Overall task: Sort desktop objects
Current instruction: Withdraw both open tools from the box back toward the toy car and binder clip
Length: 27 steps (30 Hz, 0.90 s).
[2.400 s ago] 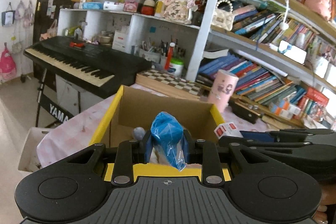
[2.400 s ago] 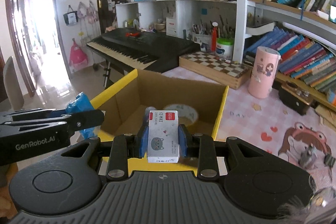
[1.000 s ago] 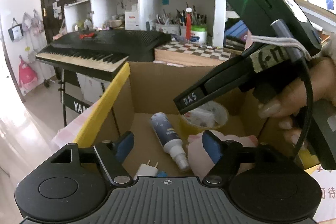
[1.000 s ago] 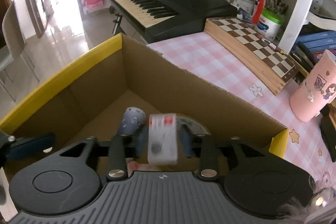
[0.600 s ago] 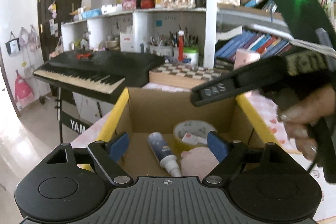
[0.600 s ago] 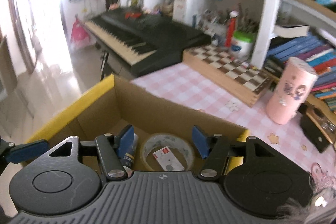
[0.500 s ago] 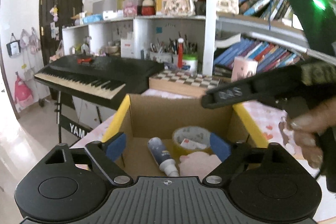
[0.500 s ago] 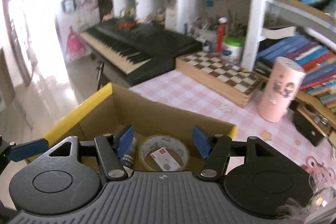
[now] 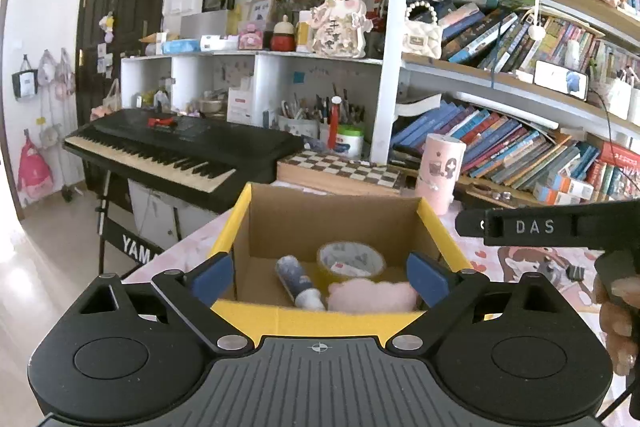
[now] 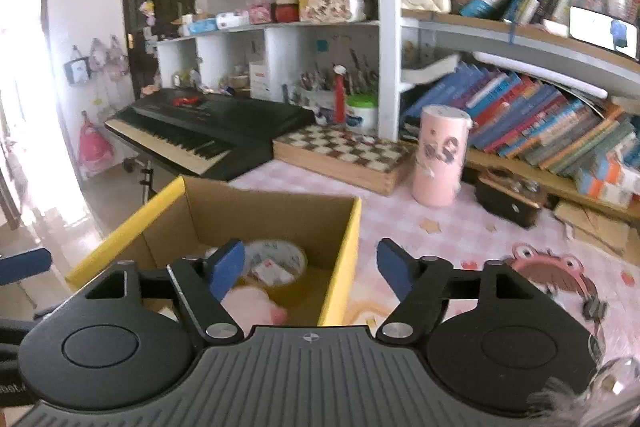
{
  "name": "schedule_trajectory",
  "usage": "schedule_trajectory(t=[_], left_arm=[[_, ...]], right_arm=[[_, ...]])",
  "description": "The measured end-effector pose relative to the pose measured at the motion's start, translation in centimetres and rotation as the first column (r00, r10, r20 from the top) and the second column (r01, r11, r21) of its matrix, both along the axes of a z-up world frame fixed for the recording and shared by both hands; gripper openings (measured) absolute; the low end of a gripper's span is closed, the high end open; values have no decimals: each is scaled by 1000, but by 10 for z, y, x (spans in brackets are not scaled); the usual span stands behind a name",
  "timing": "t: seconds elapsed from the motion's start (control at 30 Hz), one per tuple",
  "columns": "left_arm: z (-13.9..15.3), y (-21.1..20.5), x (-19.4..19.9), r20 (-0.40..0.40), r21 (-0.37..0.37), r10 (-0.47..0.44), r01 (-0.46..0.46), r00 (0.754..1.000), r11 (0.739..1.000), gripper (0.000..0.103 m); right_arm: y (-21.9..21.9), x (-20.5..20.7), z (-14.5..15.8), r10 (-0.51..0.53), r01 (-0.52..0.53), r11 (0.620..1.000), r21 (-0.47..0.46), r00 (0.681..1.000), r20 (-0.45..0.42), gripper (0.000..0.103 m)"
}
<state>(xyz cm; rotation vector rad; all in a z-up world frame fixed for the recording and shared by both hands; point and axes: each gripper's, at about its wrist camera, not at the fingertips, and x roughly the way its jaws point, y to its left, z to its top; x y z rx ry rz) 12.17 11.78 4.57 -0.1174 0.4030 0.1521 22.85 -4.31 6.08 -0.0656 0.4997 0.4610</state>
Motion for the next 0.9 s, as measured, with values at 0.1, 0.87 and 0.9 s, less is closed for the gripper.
schedule_trajectory(t=[0.1, 0.87, 0.9], left_arm=[[-1, 2, -12, 3, -3, -8, 8, 1000, 1000, 98], [-17, 7, -80, -17, -55, -31, 31, 999, 998, 99], [-19, 7, -83, -24, -57, -34, 33, 999, 998, 99]], right_arm=[[-1, -14, -4, -27, 27, 1000, -6, 1000, -11, 78], [2, -127, -32, -33, 34, 997, -65, 999, 5, 85], [2, -131, -33, -42, 42, 997, -70, 999, 3, 85]])
